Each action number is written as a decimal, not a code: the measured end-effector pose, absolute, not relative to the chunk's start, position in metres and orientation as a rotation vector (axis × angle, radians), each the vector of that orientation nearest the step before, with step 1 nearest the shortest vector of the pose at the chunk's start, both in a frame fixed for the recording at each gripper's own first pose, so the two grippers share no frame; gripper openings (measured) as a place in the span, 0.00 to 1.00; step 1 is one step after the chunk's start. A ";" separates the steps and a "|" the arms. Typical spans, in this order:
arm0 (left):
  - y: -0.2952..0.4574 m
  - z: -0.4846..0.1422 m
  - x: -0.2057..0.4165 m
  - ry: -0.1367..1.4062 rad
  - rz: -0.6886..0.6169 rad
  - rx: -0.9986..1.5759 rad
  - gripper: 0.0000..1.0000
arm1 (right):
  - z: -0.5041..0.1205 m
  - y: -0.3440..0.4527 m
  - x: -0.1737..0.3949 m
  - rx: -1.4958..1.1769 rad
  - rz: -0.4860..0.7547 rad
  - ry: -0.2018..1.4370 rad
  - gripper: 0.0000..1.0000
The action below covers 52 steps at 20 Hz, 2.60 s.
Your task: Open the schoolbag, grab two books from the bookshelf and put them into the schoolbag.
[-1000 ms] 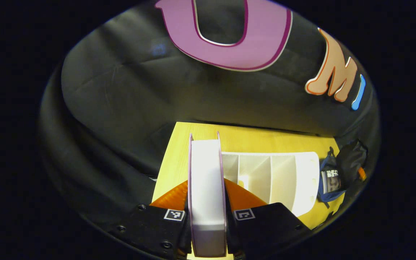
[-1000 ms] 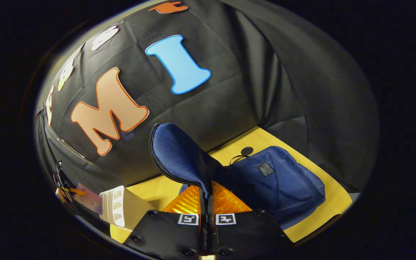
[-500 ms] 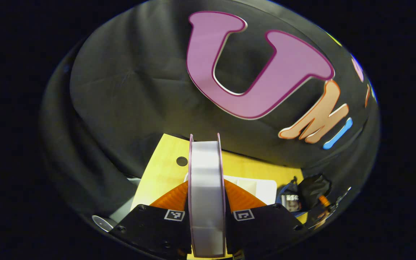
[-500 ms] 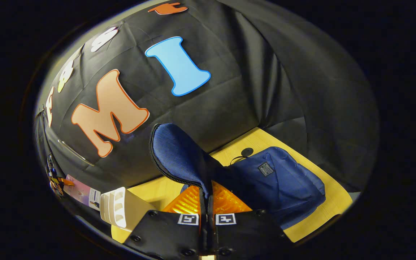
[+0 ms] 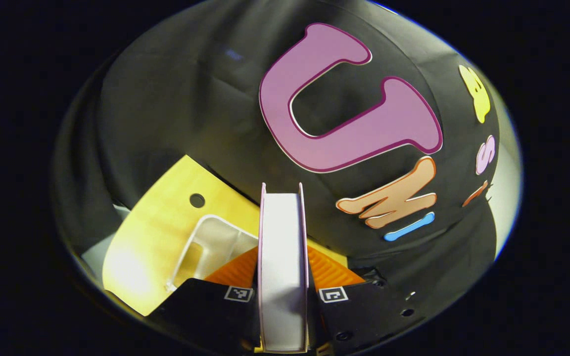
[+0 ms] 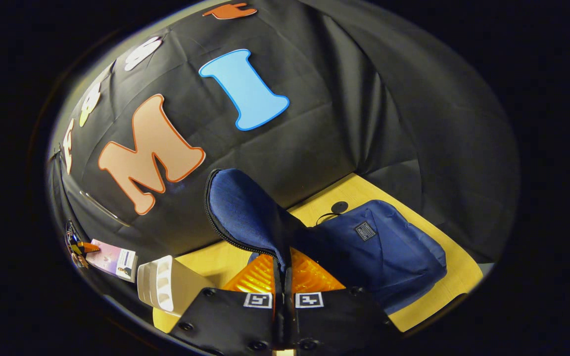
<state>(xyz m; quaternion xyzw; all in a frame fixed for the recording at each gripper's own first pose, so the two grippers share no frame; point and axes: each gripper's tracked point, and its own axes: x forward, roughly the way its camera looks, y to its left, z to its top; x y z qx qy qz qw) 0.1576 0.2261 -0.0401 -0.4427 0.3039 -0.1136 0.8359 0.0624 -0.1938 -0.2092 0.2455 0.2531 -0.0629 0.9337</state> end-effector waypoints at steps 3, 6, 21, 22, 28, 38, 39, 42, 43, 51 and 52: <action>0.181 -0.041 0.163 0.634 -0.310 -1.031 0.34 | -0.212 -0.193 0.061 0.509 -0.124 0.516 0.03; 0.129 -0.052 0.172 0.646 -0.354 -1.079 0.34 | -0.212 -0.194 0.060 0.517 -0.120 0.513 0.05; -0.185 -0.135 0.174 0.932 -0.544 -1.133 0.35 | -0.212 -0.193 0.058 0.530 -0.094 0.494 0.03; -0.206 -0.142 0.169 0.963 -0.561 -1.133 0.35 | -0.211 -0.195 0.057 0.533 -0.094 0.490 0.05; -0.296 -0.186 0.155 1.065 -0.598 -1.154 0.35 | -0.201 -0.196 0.059 0.534 -0.081 0.462 0.05; -0.390 -0.226 0.132 1.103 -0.587 -1.284 0.34 | -0.204 -0.188 0.062 0.548 -0.031 0.450 0.03; -0.395 -0.228 0.133 1.103 -0.587 -1.299 0.34 | -0.203 -0.189 0.062 0.544 -0.030 0.450 0.05; -0.408 -0.237 0.132 1.123 -0.572 -1.335 0.34 | -0.202 -0.189 0.061 0.569 -0.034 0.445 0.05; -0.409 -0.240 0.131 1.136 -0.567 -1.333 0.36 | -0.204 -0.189 0.062 0.573 -0.035 0.445 0.05; -0.409 -0.238 0.134 1.148 -0.576 -1.189 0.38 | -0.202 -0.197 0.057 0.580 -0.038 0.439 0.05; -0.407 -0.241 0.134 1.146 -0.569 -1.132 0.39 | -0.202 -0.197 0.056 0.574 -0.040 0.440 0.05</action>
